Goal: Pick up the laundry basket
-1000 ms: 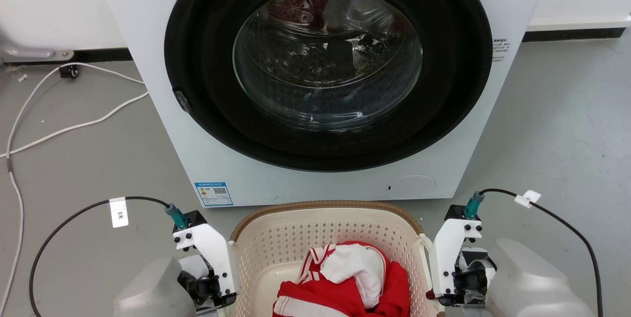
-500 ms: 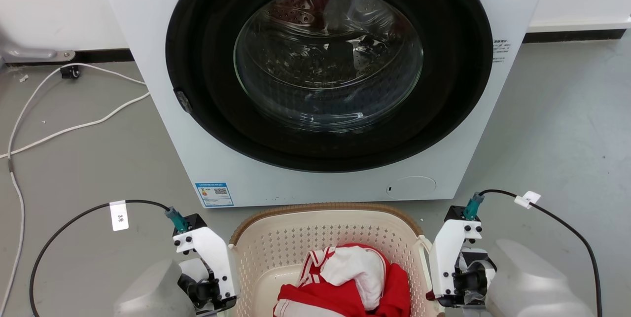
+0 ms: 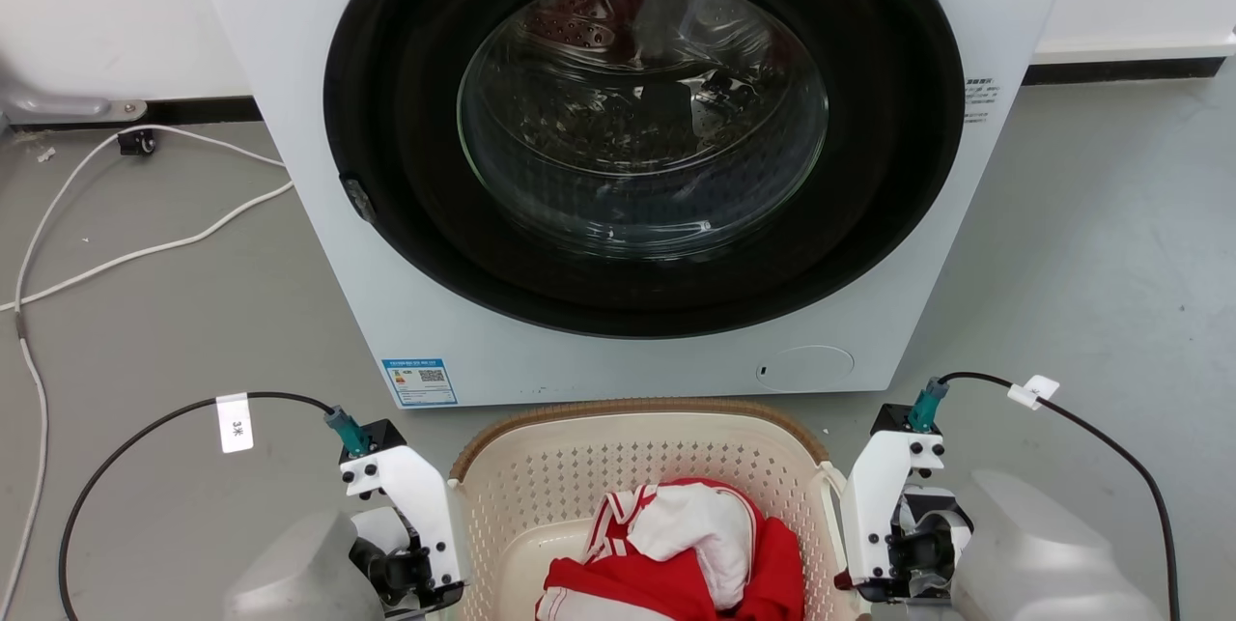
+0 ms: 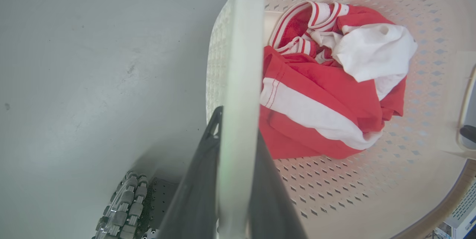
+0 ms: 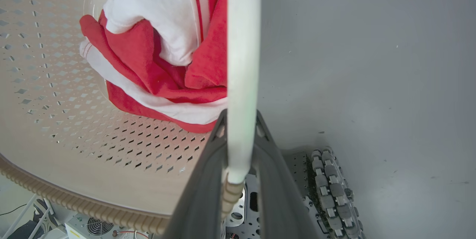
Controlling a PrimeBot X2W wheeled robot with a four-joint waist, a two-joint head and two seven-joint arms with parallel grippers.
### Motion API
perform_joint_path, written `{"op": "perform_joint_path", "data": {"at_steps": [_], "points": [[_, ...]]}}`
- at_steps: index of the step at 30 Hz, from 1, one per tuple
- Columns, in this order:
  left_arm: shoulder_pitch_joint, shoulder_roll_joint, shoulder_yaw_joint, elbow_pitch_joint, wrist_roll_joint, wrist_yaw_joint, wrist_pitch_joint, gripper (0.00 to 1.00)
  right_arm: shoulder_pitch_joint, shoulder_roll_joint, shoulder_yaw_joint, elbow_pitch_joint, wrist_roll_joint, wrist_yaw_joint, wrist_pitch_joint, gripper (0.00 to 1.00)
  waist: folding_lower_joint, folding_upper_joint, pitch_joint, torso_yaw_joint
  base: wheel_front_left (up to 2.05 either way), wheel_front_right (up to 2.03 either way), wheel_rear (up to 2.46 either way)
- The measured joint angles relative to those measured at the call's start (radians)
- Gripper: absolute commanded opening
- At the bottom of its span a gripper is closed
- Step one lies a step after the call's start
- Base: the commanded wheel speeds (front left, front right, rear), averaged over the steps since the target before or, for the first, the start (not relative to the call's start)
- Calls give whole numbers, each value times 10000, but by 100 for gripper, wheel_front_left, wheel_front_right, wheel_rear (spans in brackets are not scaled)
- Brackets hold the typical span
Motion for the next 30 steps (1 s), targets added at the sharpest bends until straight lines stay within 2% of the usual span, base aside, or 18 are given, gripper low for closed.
{"op": "perform_joint_path", "data": {"at_steps": [30], "points": [[50,-4,-217,10,-184,0,-130,0,89,4,-332,0,-276,0,48,0,0,0,-57,-15,0,0,0]]}}
